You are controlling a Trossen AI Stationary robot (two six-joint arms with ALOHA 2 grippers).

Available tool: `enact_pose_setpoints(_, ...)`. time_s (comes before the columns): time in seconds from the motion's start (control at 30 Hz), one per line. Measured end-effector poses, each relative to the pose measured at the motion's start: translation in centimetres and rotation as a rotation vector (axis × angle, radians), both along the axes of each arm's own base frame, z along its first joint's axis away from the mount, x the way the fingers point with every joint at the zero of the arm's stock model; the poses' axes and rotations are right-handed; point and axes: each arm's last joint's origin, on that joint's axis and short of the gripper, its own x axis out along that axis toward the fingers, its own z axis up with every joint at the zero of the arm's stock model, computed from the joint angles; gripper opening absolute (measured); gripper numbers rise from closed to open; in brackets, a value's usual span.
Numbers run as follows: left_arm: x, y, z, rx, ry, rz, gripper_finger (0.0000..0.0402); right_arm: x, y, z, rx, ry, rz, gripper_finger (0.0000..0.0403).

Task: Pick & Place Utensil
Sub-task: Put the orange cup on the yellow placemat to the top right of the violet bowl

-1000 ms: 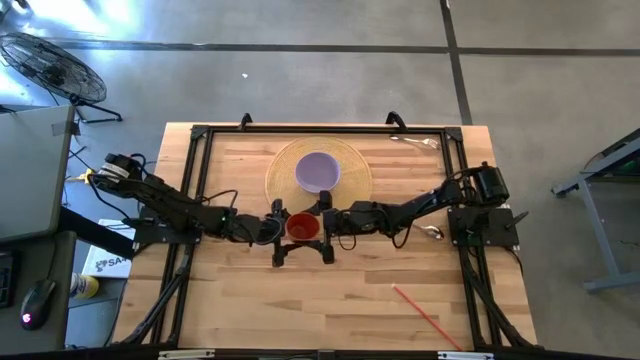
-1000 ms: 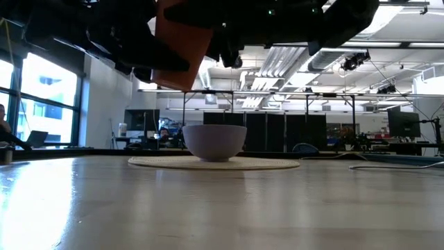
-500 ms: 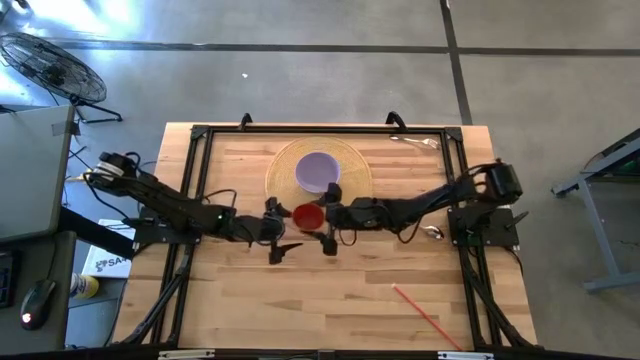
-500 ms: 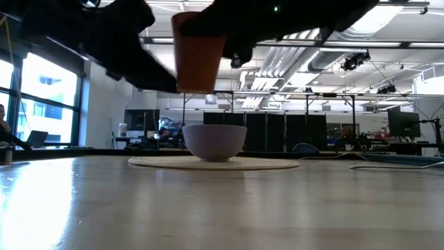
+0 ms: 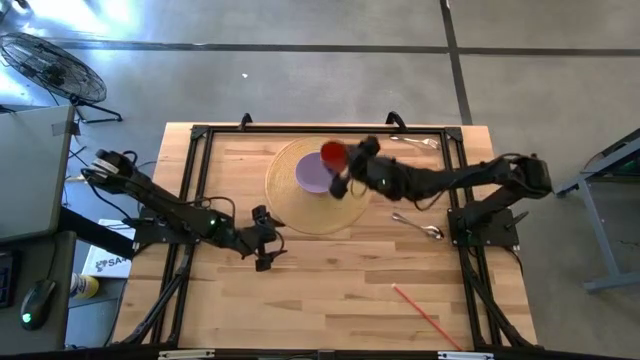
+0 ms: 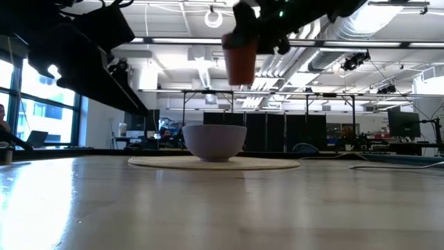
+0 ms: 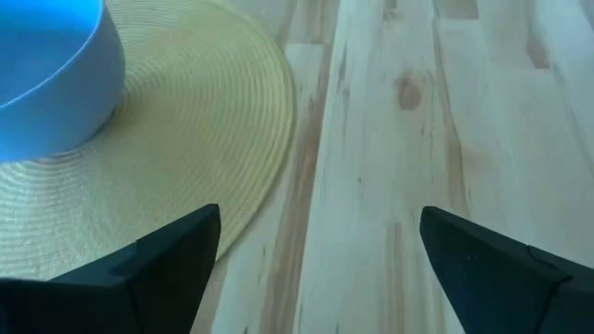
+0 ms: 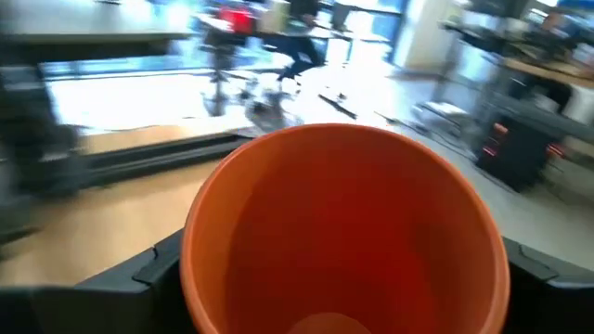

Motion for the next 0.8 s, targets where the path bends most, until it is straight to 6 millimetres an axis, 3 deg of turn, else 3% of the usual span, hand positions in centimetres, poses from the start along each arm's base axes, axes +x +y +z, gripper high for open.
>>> enact_pose_setpoints(0.2, -0.1, -0.2, -0.1, -0.002, 0.007, 0.000, 0.0358, -1.1, -6.3, -0.6, 0.041, 0.000, -0.148, 0.0327)
enact_pose_setpoints(0.43, -0.2, -0.2, -0.1, -0.014, 0.009, 0.010, 0.0358, -1.9, -12.6, -3.2, 0.095, 0.051, -0.091, 0.0327)
enact_pose_setpoints(0.8, -0.2, -0.2, -0.1, -0.024, 0.006, 0.018, 0.0358, -1.8, -17.5, -8.6, 0.181, 0.068, -0.022, 0.0327)
